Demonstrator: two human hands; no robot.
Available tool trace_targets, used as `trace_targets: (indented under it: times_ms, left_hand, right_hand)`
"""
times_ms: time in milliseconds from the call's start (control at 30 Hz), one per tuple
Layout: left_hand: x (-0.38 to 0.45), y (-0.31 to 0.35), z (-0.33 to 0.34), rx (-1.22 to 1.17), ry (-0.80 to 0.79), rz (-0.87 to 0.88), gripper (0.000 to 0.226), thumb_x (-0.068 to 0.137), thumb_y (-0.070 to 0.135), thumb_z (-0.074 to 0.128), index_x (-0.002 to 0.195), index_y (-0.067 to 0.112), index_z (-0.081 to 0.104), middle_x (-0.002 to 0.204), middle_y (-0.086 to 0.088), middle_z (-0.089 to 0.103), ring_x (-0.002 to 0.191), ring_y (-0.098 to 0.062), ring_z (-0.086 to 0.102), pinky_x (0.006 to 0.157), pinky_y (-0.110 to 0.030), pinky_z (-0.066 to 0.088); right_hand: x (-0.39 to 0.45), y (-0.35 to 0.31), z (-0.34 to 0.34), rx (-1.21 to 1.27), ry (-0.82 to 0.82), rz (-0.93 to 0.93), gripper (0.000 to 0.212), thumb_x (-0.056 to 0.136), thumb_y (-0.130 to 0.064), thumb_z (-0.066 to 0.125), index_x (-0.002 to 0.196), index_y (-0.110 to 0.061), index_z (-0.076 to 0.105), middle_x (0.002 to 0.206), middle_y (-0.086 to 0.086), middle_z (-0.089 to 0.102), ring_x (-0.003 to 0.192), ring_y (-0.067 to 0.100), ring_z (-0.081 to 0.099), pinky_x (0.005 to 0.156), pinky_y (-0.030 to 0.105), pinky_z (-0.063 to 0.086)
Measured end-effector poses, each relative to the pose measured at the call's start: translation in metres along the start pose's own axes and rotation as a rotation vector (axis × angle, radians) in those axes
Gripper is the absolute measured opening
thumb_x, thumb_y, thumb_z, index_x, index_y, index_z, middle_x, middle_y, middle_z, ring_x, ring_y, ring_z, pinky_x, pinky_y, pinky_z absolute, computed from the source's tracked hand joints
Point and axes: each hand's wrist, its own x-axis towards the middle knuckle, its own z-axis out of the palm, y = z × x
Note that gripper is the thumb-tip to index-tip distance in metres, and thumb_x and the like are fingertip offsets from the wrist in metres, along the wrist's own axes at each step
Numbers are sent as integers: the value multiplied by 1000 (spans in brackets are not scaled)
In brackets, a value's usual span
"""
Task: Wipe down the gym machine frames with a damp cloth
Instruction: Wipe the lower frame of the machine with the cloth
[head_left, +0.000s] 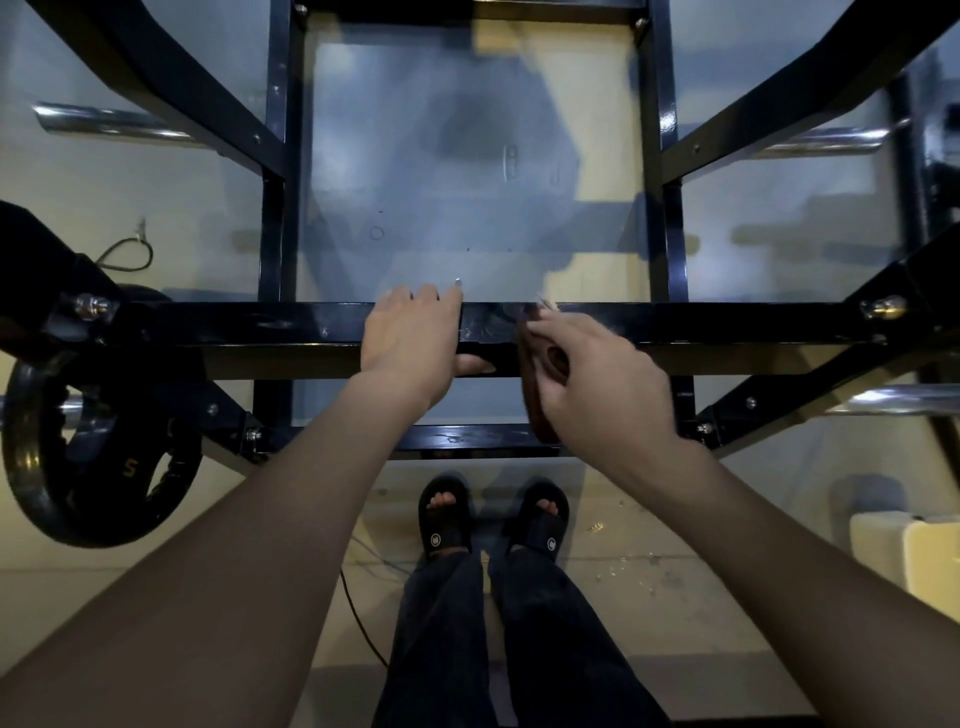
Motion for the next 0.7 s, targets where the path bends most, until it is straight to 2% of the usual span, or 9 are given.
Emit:
trace_targets:
  times_ms: [100,167,200,233,367,433,500,567,700]
  left_hand:
    - [0,-1,2,13,3,5,80,80,78,61,128,16,49,120,-7,60,112,-31,56,93,-38,42]
    - [0,-1,3,17,5,5,82,79,79,60,130,16,49,120,-7,60,112,-31,56,93,-38,42]
    - [0,0,4,14,5,6,82,79,80,59,130,16,49,120,-7,60,112,-31,56,94,-38,42]
    - [0,-1,4,9,9,3,82,79,80,60,131,17,49,119,-7,60,112,-31,55,94,-39,42]
    - [2,-2,3,0,-1,3,79,77,80,61,123,17,50,117,-7,60,112,-31,55,92,-39,43]
    - [3,-1,3,2,-11,5,78,78,80,61,122,17,50,117,-7,60,112,-31,55,91,-39,42]
    - [3,-2,4,8,-9,7,78,77,81,60,121,17,50,115,-6,60,110,-30,55,89,-38,42]
    - [3,-3,5,9,9,6,77,76,83,59,116,18,51,111,-5,60,105,-29,55,84,-37,41]
    - [5,-2,4,4,23,5,76,75,87,59,110,20,52,103,-1,60,92,-26,51,75,-35,35]
  right_hand:
    - [10,32,-20,-31,20,154,26,97,-34,62,122,-38,68,123,-9,70,101,28,69,85,42,58]
    - [31,40,-22,-22,36,264,20,97,-30,58,111,-34,71,104,-2,73,92,31,69,81,43,58]
    - [35,36,-20,-17,38,258,19,96,-29,57,108,-32,71,99,-1,73,90,32,69,80,44,58]
    - [33,29,-16,-3,27,219,18,96,-29,57,108,-31,71,101,-1,73,91,32,69,80,44,58]
    - [1,28,-17,16,6,76,28,97,-34,62,125,-37,67,128,-11,68,105,26,68,85,45,58]
    - [5,45,-25,-42,50,176,26,97,-34,62,122,-38,67,122,-8,70,100,29,69,82,47,60]
    - [23,53,-24,-93,85,281,17,98,-31,58,112,-33,69,107,-1,72,91,33,68,77,46,59]
    - [31,44,-18,-97,93,247,15,97,-28,57,107,-29,69,103,1,71,90,35,68,75,42,56]
    - [1,44,-17,-44,20,72,32,98,-32,62,130,-36,65,133,-13,65,105,24,68,81,39,57]
